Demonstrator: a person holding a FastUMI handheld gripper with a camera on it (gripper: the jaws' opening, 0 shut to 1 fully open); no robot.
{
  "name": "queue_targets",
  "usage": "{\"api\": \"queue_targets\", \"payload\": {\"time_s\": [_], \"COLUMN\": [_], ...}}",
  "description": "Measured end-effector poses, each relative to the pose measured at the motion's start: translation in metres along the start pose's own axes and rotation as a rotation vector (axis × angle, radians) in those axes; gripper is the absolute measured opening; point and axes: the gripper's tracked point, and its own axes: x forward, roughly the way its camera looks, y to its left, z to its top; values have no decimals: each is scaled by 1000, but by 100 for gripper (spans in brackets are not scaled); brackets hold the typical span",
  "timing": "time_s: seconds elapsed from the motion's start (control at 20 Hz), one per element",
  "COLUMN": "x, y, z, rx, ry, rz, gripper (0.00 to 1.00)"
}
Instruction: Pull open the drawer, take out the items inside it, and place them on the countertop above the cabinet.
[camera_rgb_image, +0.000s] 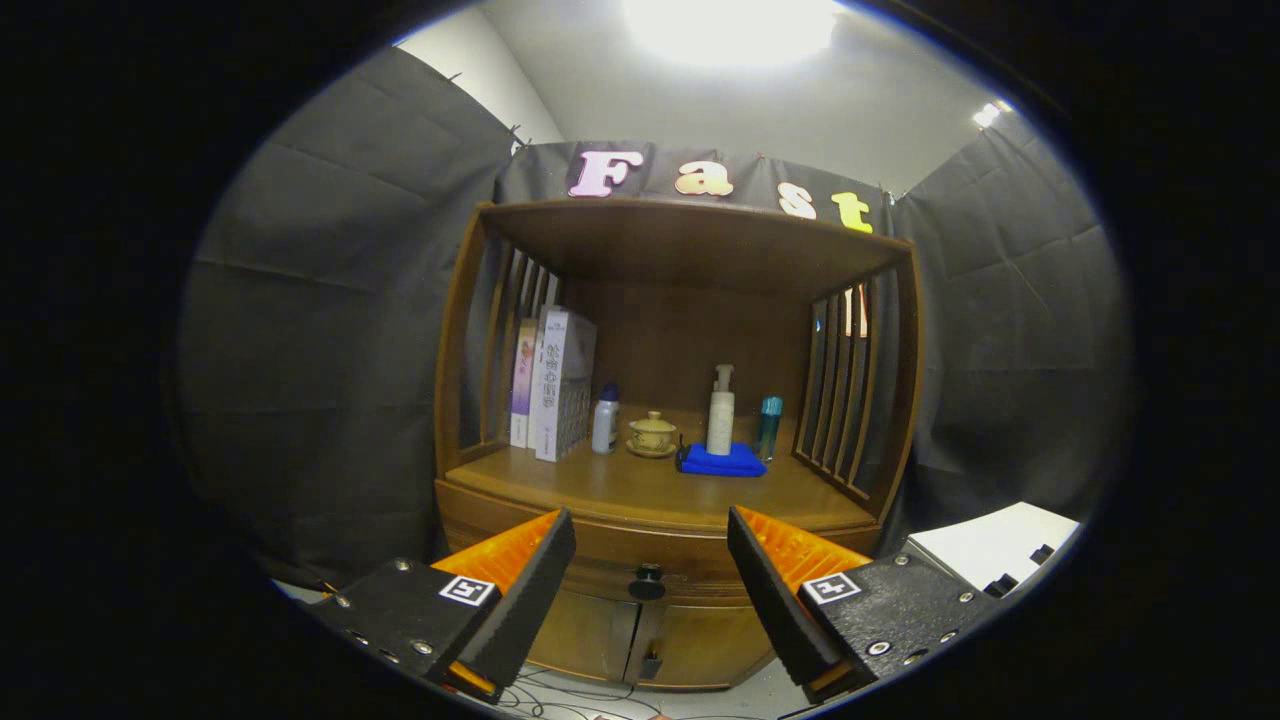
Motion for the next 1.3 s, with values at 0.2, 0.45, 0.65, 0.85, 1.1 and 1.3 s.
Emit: {"api": "queue_targets", "payload": {"time_s": [0.2, 0.45, 0.65, 0.85, 1.1, 1.3], "x": [44, 87, 112, 124, 134, 140], "y": [1, 10, 11, 15, 11, 3], "z": [-32, -75, -94, -121, -136, -142], "rx": [-1, -34, -30, -13, 1, 67], "ry": [34, 116, 161, 191, 204, 221], "rz": [-21, -17, -16, -11, -26, -41], "gripper": [96, 96, 95, 94, 77, 56]}}
